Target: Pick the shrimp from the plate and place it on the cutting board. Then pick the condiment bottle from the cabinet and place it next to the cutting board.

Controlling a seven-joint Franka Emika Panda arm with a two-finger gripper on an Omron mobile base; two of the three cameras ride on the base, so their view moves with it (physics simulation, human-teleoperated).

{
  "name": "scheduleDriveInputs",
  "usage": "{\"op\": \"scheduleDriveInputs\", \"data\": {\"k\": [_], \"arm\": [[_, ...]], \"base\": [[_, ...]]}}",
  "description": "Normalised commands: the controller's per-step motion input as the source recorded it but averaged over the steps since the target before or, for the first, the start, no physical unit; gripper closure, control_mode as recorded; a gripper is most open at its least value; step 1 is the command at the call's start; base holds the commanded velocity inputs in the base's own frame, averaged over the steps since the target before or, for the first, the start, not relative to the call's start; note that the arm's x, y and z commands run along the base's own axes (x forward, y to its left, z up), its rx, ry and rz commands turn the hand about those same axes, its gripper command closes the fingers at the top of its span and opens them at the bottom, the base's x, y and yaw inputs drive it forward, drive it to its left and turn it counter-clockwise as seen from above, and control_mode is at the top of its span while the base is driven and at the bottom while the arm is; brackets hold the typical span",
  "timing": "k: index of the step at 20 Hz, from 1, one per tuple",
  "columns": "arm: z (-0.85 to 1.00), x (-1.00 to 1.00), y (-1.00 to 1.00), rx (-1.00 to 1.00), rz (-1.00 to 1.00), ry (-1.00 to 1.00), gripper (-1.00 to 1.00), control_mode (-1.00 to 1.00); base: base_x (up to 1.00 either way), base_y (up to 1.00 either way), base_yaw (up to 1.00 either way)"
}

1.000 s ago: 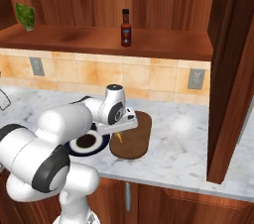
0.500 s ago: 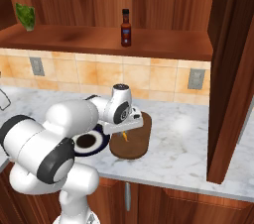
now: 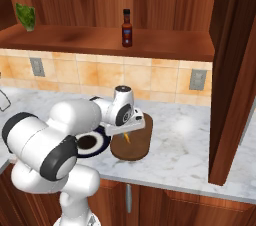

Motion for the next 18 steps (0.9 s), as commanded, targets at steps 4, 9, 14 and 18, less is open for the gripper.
{"op": "scheduleDriveInputs", "data": {"k": [4, 9, 14, 18], "arm": [[-0.32, 0.0, -0.02, 0.0, 0.0, -0.1, 1.0, -1.0], [-0.27, 0.04, -0.02, 0.0, 0.0, -0.09, 1.0, -1.0], [-0.21, 0.08, -0.01, 0.0, 0.0, -0.05, 1.0, -1.0], [-0.14, 0.15, 0.0, 0.0, 0.0, 0.0, 1.0, -1.0]], "base": [[0.0, 0.0, 0.0], [0.0, 0.0, 0.0], [0.0, 0.0, 0.0], [0.0, 0.0, 0.0]]}}
